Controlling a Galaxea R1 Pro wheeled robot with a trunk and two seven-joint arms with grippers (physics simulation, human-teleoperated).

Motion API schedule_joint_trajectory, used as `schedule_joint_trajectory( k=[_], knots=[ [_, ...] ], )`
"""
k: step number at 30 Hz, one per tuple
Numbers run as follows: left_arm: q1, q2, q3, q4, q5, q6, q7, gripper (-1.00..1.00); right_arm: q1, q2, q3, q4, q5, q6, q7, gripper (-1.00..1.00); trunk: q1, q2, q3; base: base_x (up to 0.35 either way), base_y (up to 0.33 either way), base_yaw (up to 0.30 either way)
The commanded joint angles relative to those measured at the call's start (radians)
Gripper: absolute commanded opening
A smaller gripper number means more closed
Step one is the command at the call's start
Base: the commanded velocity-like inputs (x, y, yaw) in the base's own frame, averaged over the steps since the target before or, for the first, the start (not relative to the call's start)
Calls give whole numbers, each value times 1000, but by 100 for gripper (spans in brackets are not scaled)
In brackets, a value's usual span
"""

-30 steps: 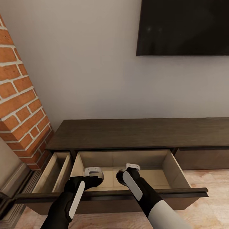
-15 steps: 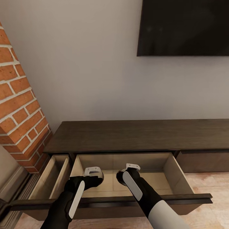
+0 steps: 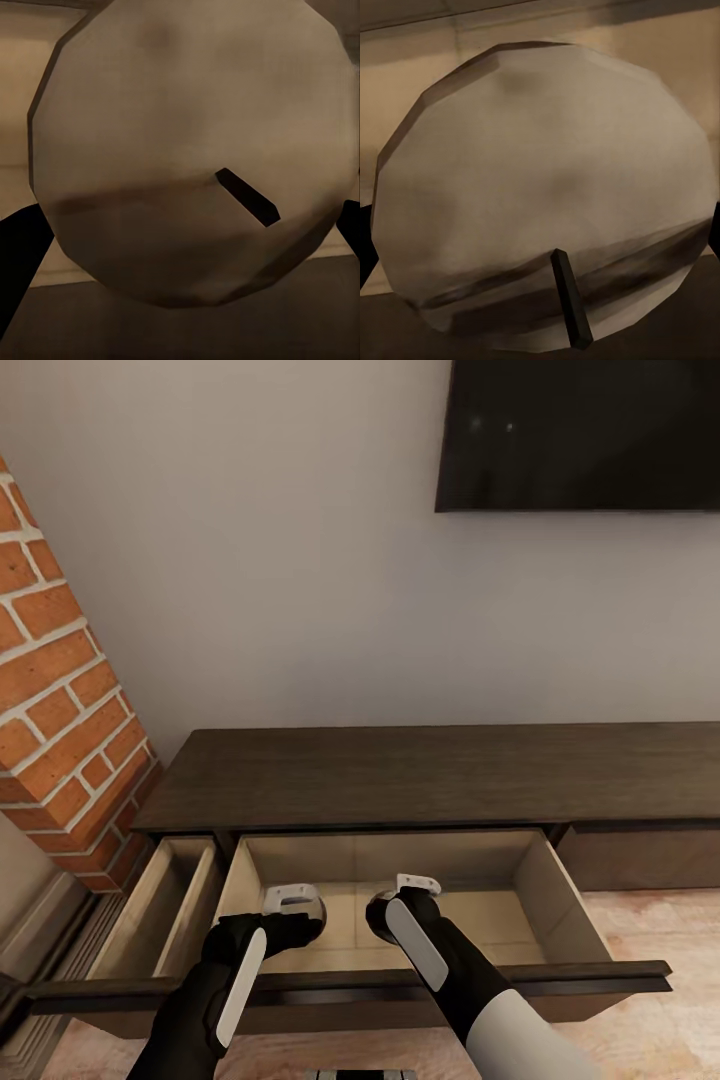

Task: Place each of the two pumpkins and all three candles from the living room inside a cabinet in the living room (use any cabinet), then make sure every cabinet is closed, and position the cauldron so it is next to a table in the living room.

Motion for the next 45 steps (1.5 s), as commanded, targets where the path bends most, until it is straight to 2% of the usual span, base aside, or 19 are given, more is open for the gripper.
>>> schedule_joint_trajectory(
  k=[1, 9, 12, 15, 25, 36, 37, 44, 45],
  knots=[
    [0, 0, -1, -1, 9, 3, 8, -100, -1, 0, 2, -1, -9, -2, -9, -100, 0, 0, -1, 0, 0, 0],
    [0, 0, -1, -1, 9, 5, 9, -100, -1, 0, 2, -1, -10, -2, -9, -100, 0, 0, -1, 86, 0, 0],
    [-1, 0, -1, -1, 9, 5, 9, -100, -1, 0, 30, -1, -9, -3, -9, -100, 0, 0, -1, 54, 0, 0],
    [0, 0, -1, -1, 9, 4, 8, -100, -1, 0, 43, -1, -8, -3, -9, -100, 0, 0, -1, 71, 0, 0],
    [-1, 0, -1, -3, 9, 4, 8, -100, -1, 0, 45, -1, -9, -3, -9, -100, 2, -2, -24, 5, 0, 0],
    [-1, 0, -1, -3, 9, 2, 6, -100, -1, 0, 45, -1, -9, -3, -9, -100, 2, -2, -24, 0, 0, 0],
    [-1, 0, -1, -3, 9, 3, 6, -100, -1, 0, 45, -1, -10, -3, -9, 100, 2, -2, -24, 0, 0, 0],
    [-1, 0, 0, -6, 12, 9, 7, -100, -1, 0, 45, -1, -10, -3, -9, 100, 2, -2, -24, 0, 0, 0],
    [0, 0, 0, -6, 12, 9, 7, 100, -1, 0, 45, -1, -10, -3, -9, 100, 2, -2, -24, 0, 0, 0]
  ],
)
